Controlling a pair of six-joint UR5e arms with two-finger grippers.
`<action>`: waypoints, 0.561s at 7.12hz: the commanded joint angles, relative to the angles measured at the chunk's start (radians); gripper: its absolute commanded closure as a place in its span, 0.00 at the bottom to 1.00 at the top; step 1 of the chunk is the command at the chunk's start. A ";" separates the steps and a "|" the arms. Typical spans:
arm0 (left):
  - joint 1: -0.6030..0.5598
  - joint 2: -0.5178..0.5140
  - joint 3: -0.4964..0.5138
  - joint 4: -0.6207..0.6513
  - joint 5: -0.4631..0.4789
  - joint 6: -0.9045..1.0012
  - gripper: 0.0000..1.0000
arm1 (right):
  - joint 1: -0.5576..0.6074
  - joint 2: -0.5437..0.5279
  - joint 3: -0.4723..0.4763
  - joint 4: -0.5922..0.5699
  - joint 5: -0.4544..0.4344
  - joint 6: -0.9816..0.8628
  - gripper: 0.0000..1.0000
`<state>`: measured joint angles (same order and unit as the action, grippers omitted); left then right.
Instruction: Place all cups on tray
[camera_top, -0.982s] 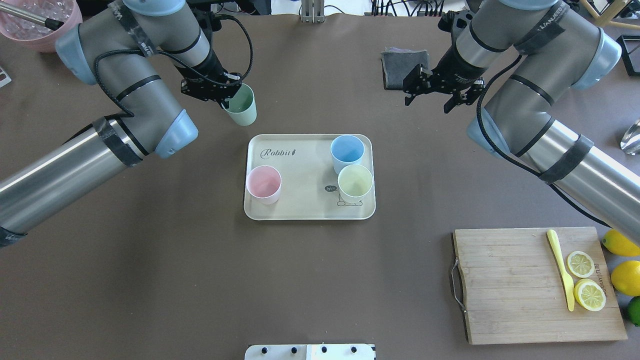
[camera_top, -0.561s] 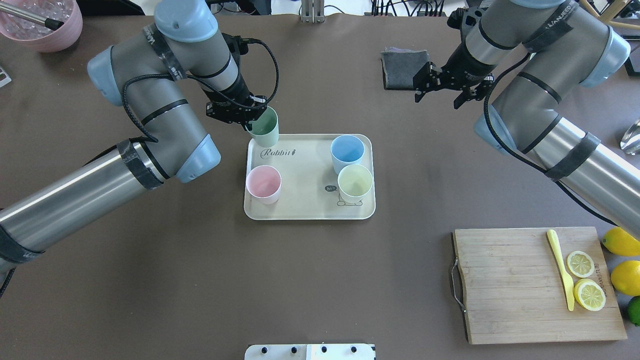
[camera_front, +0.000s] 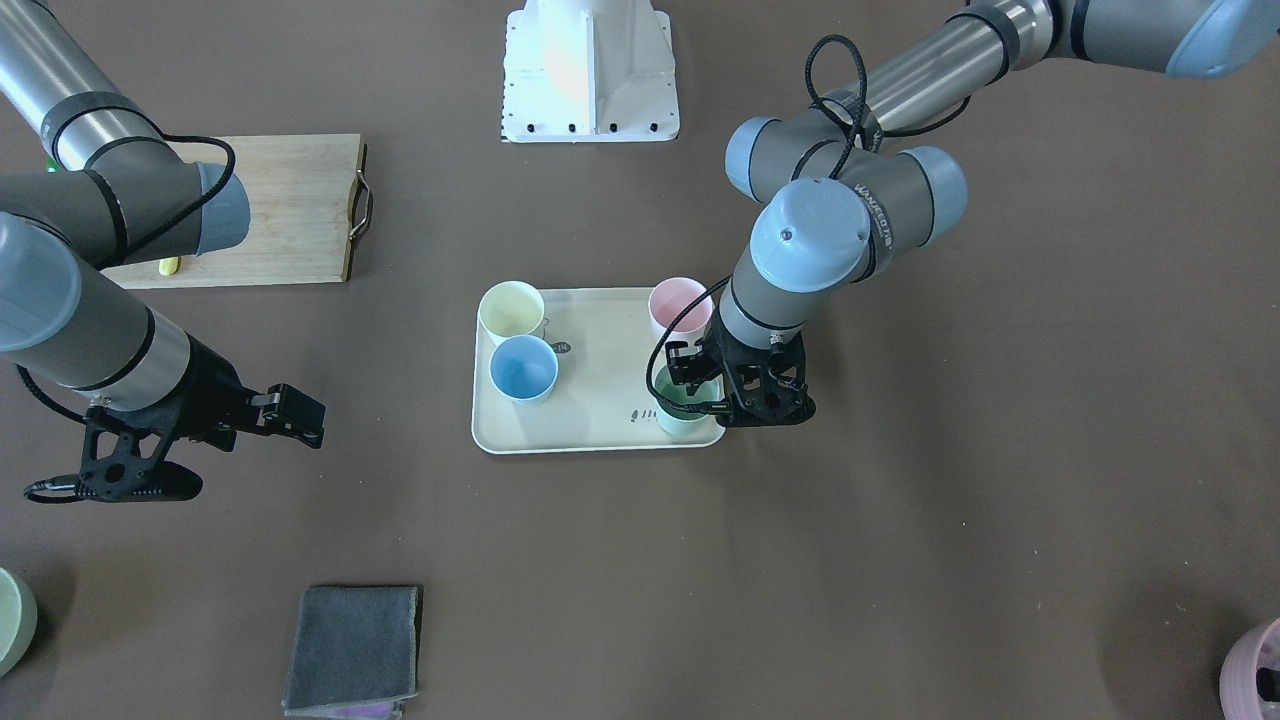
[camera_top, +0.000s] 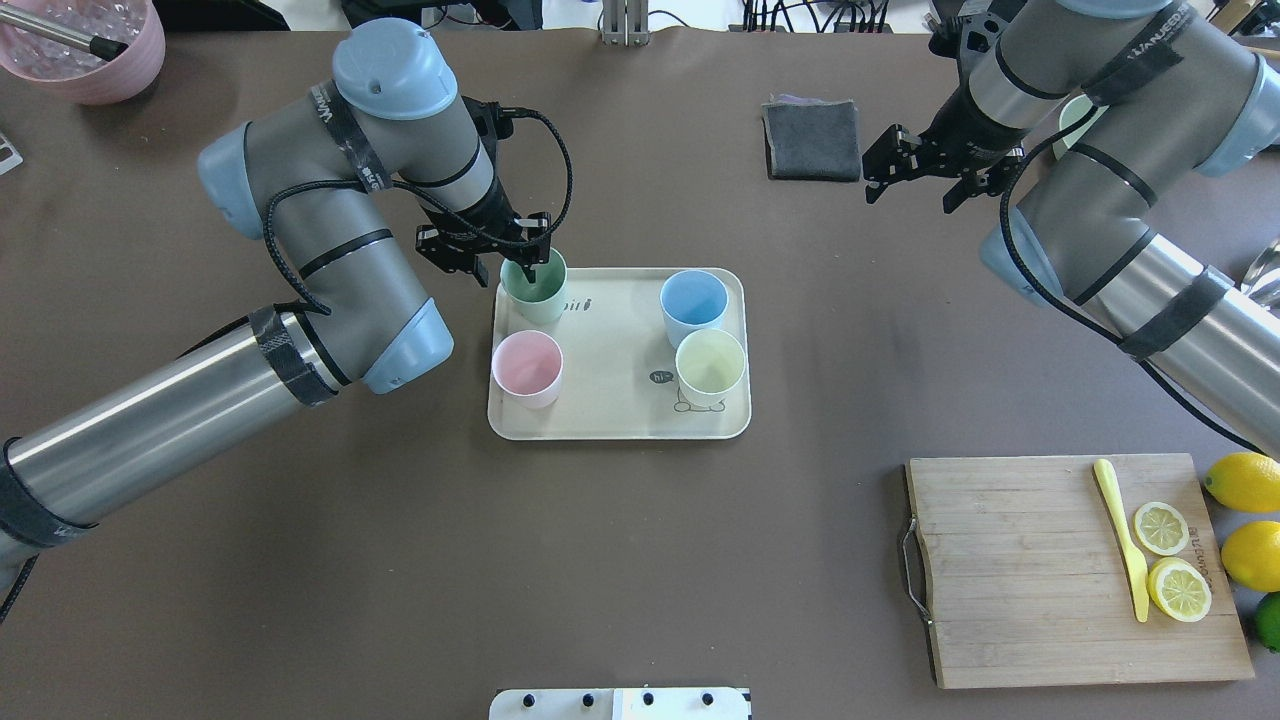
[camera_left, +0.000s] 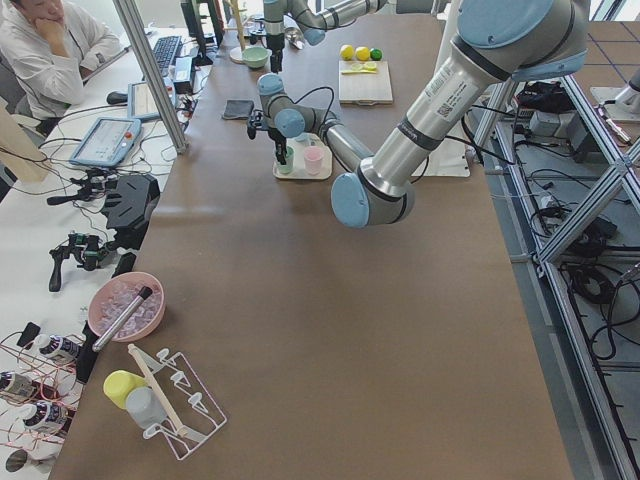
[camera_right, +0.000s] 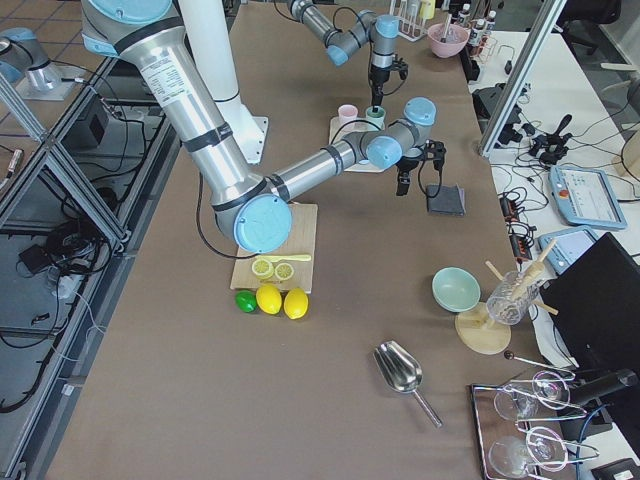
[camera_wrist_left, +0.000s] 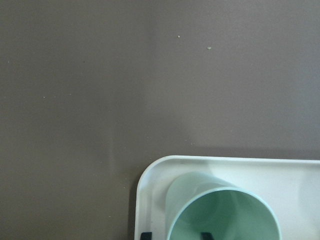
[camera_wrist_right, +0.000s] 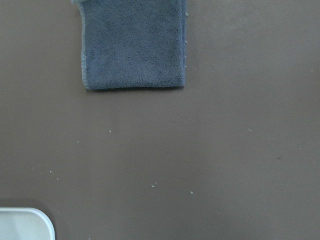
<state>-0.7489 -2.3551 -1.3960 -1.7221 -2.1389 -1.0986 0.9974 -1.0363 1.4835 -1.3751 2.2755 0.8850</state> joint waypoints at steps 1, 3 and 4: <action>-0.051 0.016 -0.041 0.021 -0.010 0.009 0.03 | 0.039 -0.010 0.001 -0.015 0.012 -0.020 0.00; -0.166 0.161 -0.258 0.178 -0.051 0.220 0.03 | 0.145 -0.082 0.014 -0.071 0.018 -0.236 0.00; -0.244 0.237 -0.335 0.259 -0.052 0.396 0.03 | 0.203 -0.114 0.008 -0.114 0.018 -0.380 0.00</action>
<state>-0.9013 -2.2108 -1.6198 -1.5681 -2.1795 -0.8920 1.1294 -1.1079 1.4940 -1.4432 2.2917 0.6703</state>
